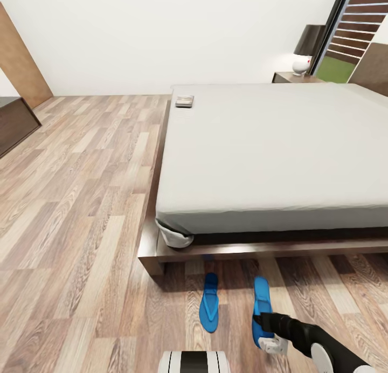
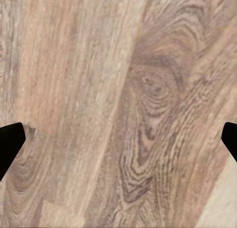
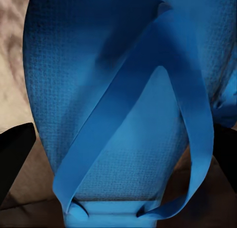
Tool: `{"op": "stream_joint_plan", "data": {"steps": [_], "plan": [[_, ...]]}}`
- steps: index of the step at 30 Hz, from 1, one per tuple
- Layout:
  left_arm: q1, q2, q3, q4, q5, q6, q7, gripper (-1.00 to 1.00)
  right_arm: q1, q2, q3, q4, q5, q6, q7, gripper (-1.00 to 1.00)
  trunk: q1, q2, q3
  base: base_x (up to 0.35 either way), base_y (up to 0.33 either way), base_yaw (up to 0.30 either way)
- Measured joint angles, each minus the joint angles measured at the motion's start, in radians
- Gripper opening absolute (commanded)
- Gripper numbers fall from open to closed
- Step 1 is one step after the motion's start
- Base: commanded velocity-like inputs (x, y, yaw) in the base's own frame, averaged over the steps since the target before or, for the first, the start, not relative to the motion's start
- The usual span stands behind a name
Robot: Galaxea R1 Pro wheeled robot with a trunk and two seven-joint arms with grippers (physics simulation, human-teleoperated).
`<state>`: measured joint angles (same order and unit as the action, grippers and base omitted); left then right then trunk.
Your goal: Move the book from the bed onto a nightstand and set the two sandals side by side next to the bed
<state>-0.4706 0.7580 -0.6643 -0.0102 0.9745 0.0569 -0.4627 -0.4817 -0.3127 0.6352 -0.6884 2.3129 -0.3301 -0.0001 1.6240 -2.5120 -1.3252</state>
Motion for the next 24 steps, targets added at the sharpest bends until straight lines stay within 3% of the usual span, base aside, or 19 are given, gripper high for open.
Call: {"op": "stream_joint_plan", "data": {"steps": [4, 15, 20, 24], "plan": [[0.0, -0.001, 0.0, 0.0, 0.0, 0.0, 0.007, 1.0, -0.035, 0.002, 0.072, 0.001, 0.006, -0.001, 0.077, -1.0, 0.0, 0.0, 0.0, 0.0, 0.001, 0.0], [0.0, -0.003, -0.002, 0.0, 0.0, 0.0, 0.01, 1.0, -0.086, 0.004, 0.13, 0.001, 0.005, -0.002, 0.108, -1.0, 0.0, 0.0, 0.0, 0.007, 0.014, 0.0], [0.0, -0.004, -0.001, 0.0, -0.001, 0.0, 0.01, 1.0, -0.1, 0.026, 0.141, 0.01, 0.005, -0.001, 0.109, -1.0, 0.0, 0.0, 0.0, 0.071, 0.117, 0.0], [0.0, -0.004, -0.001, 0.0, -0.001, 0.001, 0.013, 1.0, -0.137, 0.076, 0.144, 0.09, 0.005, -0.001, 0.11, -1.0, 0.0, 0.0, 0.0, 0.018, 0.028, 0.0]]}}
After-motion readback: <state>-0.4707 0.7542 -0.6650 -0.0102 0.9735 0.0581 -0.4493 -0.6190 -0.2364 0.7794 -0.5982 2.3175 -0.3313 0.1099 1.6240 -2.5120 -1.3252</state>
